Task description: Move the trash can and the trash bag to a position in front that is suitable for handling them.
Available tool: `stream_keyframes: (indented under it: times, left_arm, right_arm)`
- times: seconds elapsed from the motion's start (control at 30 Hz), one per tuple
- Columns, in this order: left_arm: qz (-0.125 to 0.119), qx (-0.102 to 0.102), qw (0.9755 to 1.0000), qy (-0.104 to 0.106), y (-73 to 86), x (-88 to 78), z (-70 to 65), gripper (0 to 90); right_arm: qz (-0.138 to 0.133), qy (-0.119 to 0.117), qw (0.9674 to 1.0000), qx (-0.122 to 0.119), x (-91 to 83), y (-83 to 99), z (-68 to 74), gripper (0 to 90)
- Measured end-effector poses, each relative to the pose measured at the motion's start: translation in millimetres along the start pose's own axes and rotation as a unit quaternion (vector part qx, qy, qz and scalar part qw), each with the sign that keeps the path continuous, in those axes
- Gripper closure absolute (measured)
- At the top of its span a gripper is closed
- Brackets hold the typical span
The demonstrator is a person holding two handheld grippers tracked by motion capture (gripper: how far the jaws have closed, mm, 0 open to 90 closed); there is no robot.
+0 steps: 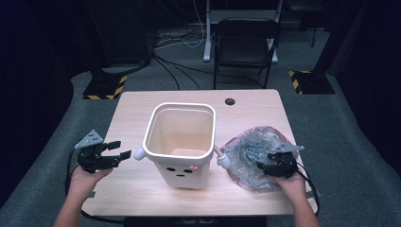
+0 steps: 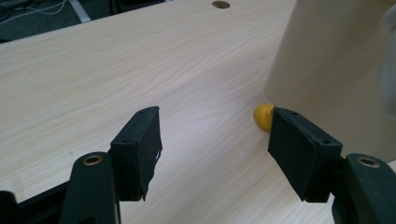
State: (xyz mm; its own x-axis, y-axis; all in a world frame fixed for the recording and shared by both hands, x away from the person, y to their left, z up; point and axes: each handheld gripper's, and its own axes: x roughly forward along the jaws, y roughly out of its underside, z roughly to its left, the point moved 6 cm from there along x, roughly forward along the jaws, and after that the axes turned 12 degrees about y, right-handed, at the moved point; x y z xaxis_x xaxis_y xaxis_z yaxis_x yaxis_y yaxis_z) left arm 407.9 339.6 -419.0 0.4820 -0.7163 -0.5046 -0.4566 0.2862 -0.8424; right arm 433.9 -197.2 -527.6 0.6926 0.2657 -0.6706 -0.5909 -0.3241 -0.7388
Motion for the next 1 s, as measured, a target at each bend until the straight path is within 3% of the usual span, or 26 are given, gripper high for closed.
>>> stream_keyframes:
  times: [0.43, 0.53, 0.7, 1.0]
  left_arm:
    - [-0.001, 0.033, 0.9995, 0.002, -27.4, -7.3, -13.9, 33.9]
    - [-0.001, 0.037, 0.9993, 0.004, -31.6, -8.0, -16.0, 33.9]
    - [-0.004, 0.04, 0.9992, 0.008, -37.1, -9.5, -19.0, 33.9]
    - [-0.011, 0.037, 0.9992, 0.012, -44.5, -12.1, -18.2, 33.9]
  right_arm:
    - [-0.001, 0.003, 1.0, -0.001, -1.4, -1.0, 0.9, 34.5]
    - [-0.006, 0.011, 0.9998, -0.017, -3.6, -4.2, 4.0, 33.9]
    - [-0.021, 0.023, 0.9987, -0.04, -10.0, -11.8, 10.7, 33.0]
    - [-0.05, 0.009, 0.9981, -0.033, -23.3, -25.6, 17.8, 33.1]
